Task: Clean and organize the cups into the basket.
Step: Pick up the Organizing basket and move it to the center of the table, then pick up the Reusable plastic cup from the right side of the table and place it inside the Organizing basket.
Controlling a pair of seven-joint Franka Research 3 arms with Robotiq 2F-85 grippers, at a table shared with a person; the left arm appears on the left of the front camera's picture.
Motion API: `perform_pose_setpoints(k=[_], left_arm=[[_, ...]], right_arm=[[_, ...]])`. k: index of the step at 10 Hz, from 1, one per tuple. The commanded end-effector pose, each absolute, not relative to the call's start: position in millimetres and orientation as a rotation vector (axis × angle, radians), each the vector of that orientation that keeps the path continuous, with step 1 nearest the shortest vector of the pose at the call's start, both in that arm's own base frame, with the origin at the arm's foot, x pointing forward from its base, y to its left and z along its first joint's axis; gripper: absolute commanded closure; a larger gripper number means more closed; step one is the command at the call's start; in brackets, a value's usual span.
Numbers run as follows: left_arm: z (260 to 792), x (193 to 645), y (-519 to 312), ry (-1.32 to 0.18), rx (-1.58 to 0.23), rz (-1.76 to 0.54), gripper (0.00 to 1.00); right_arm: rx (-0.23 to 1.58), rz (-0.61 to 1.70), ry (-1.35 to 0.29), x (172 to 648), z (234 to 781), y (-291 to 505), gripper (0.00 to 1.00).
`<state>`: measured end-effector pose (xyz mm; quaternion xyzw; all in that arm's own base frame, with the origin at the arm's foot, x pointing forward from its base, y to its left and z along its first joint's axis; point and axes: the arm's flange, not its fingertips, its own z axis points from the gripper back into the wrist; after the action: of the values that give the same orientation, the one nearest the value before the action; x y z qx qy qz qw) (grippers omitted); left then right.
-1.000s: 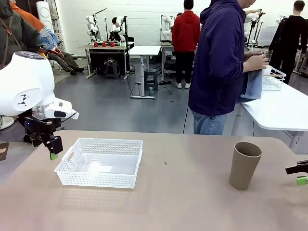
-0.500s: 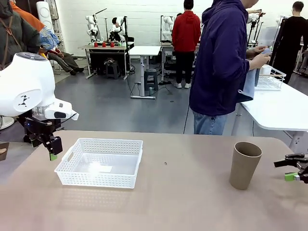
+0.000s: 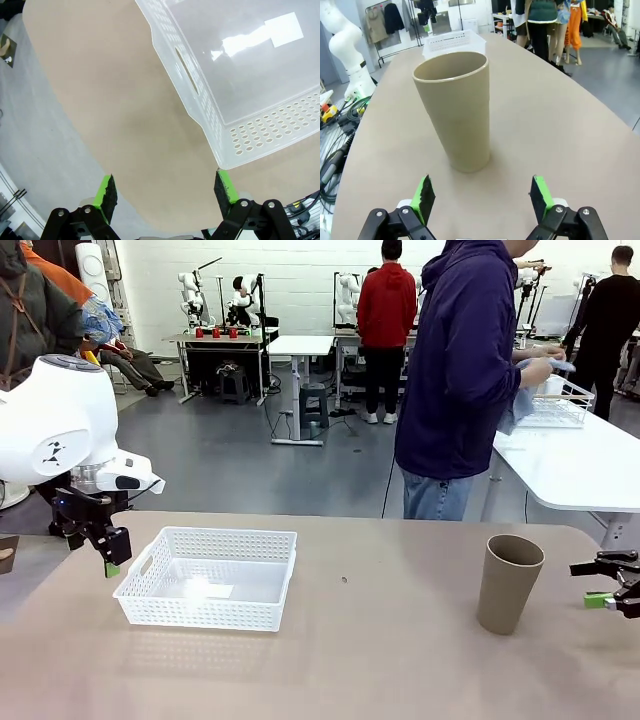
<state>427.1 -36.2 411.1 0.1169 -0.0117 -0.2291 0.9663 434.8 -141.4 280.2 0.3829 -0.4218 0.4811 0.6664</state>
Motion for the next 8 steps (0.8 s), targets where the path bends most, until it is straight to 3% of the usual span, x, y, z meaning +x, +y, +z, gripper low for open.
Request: perform_pose_setpoints(k=[1, 6, 8], left_arm=[[412, 427, -36, -0.025, 0.237, -0.474, 0.00], [411, 427, -36, -0.024, 0.236, -0.464, 0.00], [397, 432, -27, 0.056, 0.145, -0.270, 0.00]], right_arm=[[0.886, 1.093, -0.921, 440, 281, -144, 0.00], [0.862, 1.098, -0.984, 441, 275, -134, 0.00], [0.869, 1.127, -1.082, 443, 271, -113, 0.00]])
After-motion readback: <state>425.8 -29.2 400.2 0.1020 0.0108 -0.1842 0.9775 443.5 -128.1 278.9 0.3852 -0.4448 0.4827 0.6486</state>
